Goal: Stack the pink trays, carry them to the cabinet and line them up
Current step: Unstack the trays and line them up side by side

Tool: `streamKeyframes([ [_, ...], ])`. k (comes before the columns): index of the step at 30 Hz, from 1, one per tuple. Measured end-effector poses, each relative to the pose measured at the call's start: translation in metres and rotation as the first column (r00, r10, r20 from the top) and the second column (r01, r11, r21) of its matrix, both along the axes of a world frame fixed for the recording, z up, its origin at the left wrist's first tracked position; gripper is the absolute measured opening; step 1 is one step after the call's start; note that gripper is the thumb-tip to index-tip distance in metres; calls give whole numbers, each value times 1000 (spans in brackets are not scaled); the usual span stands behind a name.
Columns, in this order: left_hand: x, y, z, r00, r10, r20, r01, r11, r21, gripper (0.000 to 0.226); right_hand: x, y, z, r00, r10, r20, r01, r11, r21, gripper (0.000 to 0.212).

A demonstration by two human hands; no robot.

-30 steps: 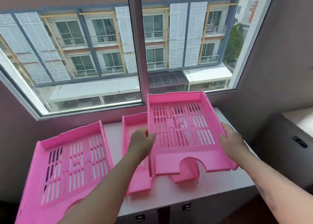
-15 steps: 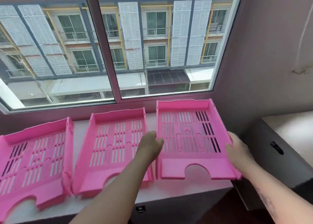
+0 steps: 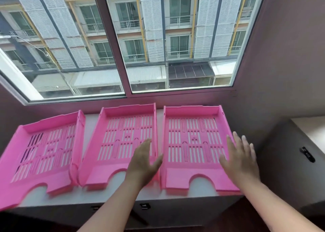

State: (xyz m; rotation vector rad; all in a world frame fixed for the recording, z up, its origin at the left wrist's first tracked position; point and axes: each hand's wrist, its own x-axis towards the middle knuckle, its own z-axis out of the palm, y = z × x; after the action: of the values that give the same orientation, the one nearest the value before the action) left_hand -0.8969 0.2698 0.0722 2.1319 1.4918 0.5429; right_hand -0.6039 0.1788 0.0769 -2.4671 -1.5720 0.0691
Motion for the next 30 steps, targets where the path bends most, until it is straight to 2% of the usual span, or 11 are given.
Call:
streamKeyframes([
  [1,-11,-6,-4,999,-15,-44,15,1000,-15,86,-10,-3,2,994,102,46,-104,994,37,74],
  [2,-18,-10,-8,996,-32,-89,31,999,-9,90,-17,-8,5,978,207,33,-206,978,-10,80],
  [4,-74,-5,-32,984,4,-177,-14,999,-51,95,-69,17,-15,906,411,-101,-423,880,-215,93],
  [5,-79,-9,-36,978,-23,-209,15,999,-39,95,-74,10,-20,895,427,-131,-447,853,-271,98],
  [9,-84,-18,-42,950,-106,-294,99,994,-41,89,-75,-2,-35,896,418,-149,-443,821,-360,105],
  [16,-80,-15,-47,852,-240,-465,240,969,-59,78,-60,9,-41,861,496,-109,-496,775,-391,96],
  [22,-84,7,-51,827,-280,-487,274,958,-84,73,-54,39,-46,833,540,-118,-544,761,-353,82],
  [30,-84,37,-52,817,-306,-488,297,950,-99,83,-50,78,-49,810,579,-89,-563,727,-394,99],
])
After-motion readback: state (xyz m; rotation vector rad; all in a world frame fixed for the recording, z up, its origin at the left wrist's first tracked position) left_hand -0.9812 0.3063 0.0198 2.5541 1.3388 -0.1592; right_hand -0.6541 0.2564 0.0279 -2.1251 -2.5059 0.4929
